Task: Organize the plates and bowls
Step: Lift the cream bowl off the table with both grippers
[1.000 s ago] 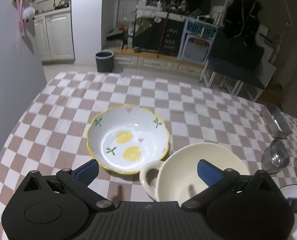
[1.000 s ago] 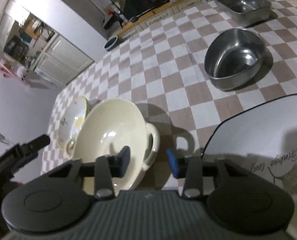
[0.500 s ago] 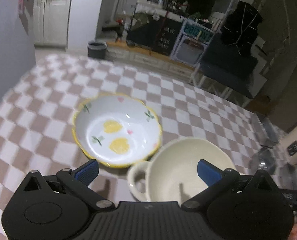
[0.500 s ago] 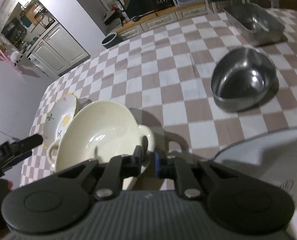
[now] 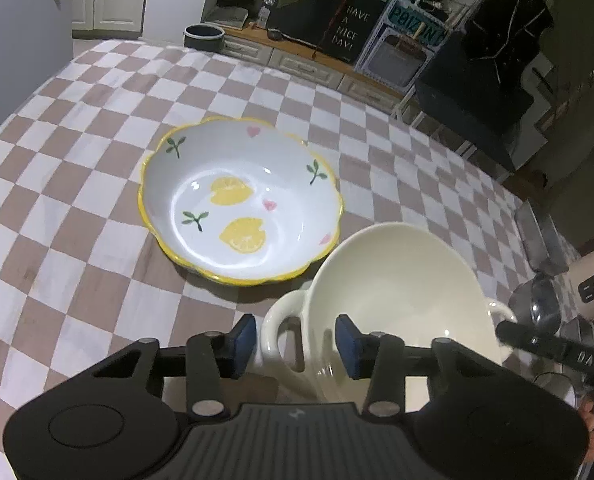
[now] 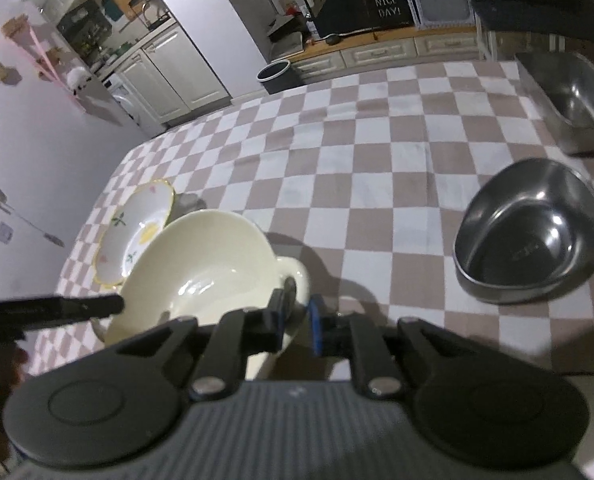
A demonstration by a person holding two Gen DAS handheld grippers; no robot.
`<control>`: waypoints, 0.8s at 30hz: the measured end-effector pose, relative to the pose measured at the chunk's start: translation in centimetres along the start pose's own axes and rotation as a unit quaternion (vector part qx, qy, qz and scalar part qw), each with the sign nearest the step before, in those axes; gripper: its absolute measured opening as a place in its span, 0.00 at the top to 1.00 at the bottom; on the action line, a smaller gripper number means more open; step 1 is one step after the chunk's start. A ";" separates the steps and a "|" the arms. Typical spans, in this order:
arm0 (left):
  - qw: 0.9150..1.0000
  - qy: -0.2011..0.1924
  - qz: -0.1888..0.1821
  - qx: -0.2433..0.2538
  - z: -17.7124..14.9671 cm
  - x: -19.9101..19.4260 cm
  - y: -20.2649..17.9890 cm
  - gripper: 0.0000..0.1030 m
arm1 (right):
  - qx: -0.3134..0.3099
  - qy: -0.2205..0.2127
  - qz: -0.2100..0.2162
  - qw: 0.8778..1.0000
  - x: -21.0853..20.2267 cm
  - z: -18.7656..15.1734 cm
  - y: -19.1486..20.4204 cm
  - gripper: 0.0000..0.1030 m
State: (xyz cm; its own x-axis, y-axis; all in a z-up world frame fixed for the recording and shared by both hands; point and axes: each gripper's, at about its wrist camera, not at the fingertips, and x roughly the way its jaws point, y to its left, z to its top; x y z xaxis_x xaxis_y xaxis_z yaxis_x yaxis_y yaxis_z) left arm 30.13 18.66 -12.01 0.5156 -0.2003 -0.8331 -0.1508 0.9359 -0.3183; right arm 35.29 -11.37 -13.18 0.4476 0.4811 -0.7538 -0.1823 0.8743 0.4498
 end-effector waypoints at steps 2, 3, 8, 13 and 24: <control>1.000 0.005 0.004 0.002 -0.1 0.4 0.0 0.70 | 0.004 -0.005 -0.006 1.000 0.3 0.2 0.0 0.78; 1.000 0.005 0.009 0.005 -0.1 0.5 -0.1 0.72 | 0.003 -0.005 -0.006 1.000 0.4 0.2 0.1 0.74; 1.000 0.004 0.002 -0.001 -0.1 0.6 0.3 0.73 | -0.018 0.033 0.021 0.999 1.4 0.3 0.9 0.54; 1.000 -0.001 -0.001 0.001 -0.3 0.6 0.3 0.72 | -0.045 0.028 -0.016 0.998 2.2 0.1 2.7 0.58; 1.000 -0.009 -0.003 -0.007 -0.4 0.7 0.3 0.73 | -0.049 0.025 -0.058 0.997 3.8 -0.6 3.5 0.73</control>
State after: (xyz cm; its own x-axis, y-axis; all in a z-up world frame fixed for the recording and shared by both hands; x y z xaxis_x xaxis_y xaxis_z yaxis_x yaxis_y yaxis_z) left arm 30.05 18.72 -12.89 0.5323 -0.2003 -0.8225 -0.1589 0.9307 -0.3294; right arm 35.77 -6.40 -14.76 0.4275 0.3771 -0.8216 -0.2177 0.9251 0.3112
